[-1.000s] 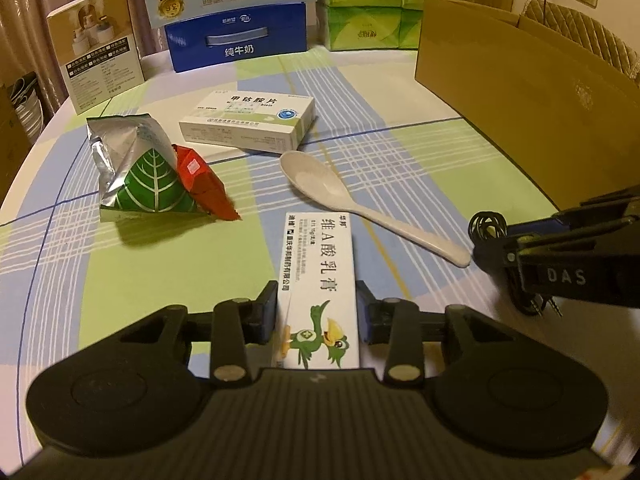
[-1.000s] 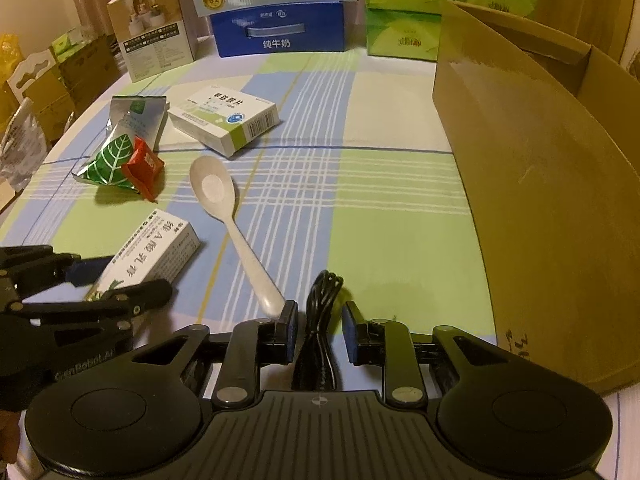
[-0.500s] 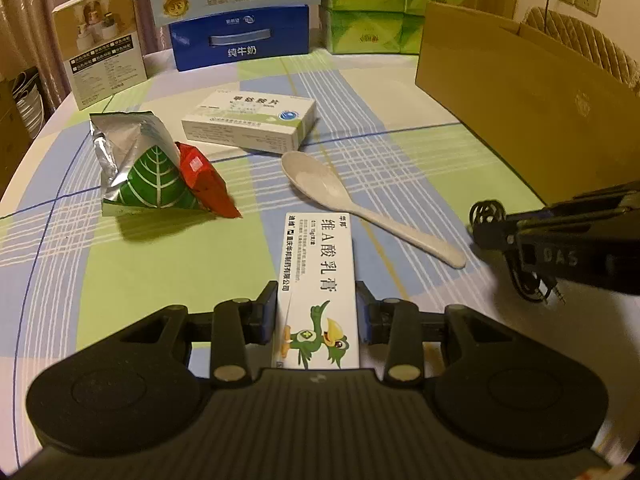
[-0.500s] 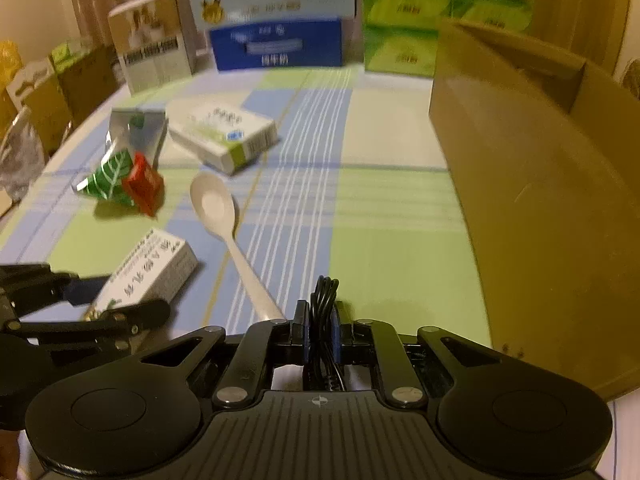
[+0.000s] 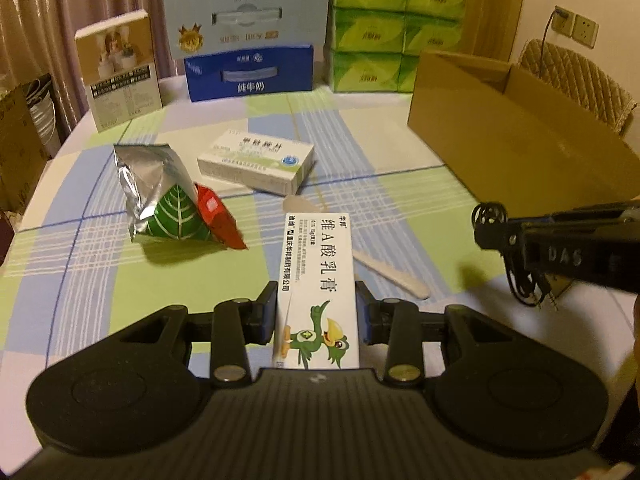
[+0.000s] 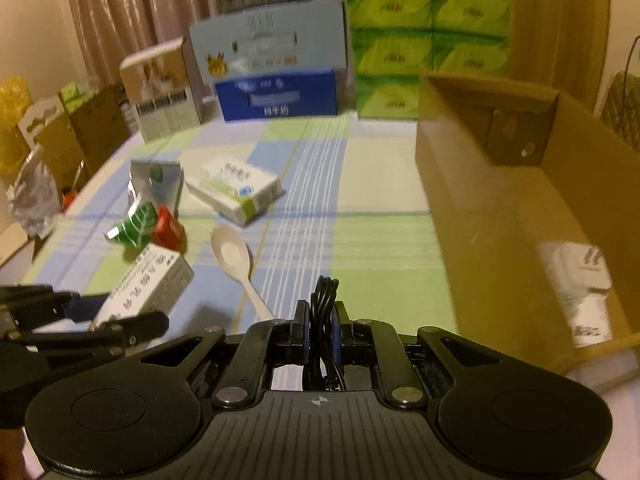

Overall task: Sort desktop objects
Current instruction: 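Lift the cream box with left gripper while right gripper lifts the cable, then carry the cream box with left gripper while right gripper carries the cable to the cardboard box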

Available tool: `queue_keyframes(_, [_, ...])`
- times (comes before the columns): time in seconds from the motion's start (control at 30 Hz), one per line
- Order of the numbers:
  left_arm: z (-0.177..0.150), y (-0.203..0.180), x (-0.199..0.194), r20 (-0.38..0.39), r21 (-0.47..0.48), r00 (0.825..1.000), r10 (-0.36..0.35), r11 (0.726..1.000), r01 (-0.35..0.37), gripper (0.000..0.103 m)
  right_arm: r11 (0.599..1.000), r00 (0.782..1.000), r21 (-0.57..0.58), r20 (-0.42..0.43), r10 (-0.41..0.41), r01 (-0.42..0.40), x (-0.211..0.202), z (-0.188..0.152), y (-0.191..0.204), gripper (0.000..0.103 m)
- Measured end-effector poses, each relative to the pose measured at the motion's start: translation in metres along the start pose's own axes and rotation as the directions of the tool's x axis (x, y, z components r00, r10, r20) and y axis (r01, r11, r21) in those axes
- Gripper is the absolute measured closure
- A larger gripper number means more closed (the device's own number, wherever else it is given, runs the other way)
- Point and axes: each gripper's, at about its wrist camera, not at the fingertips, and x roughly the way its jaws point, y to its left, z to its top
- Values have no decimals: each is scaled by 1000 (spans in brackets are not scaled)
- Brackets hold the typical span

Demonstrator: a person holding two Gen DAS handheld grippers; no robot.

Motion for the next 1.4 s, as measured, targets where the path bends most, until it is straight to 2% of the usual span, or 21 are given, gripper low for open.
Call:
queue_keyframes(0.37, [30,-46,-48,70,36,997,-36,999,33,70,999,992,41,123,-18,13,-71,38,-27,96])
queue_keyframes(0.63, [59,-96,-65,113,89,988,-109,991,99,70,992,977,92,185,-105,89,-114,50,-83,96])
queue_keyframes(0.83, [81,-137,-63,120,122,977,-178,979,164,70,983,969,122,186,-159,138,-122,54,-127,96])
queue_keyframes(1.03, [104,-176,-49,117,149,966,-230,966,212,70,978,968,145,179,-173,148,-121,54,-162,96])
queue_keyframes(1.4, [125,-212,-5,65,144,960,-273,954,262,70,972,976,195,142,-163,133,-99,50,-205,96])
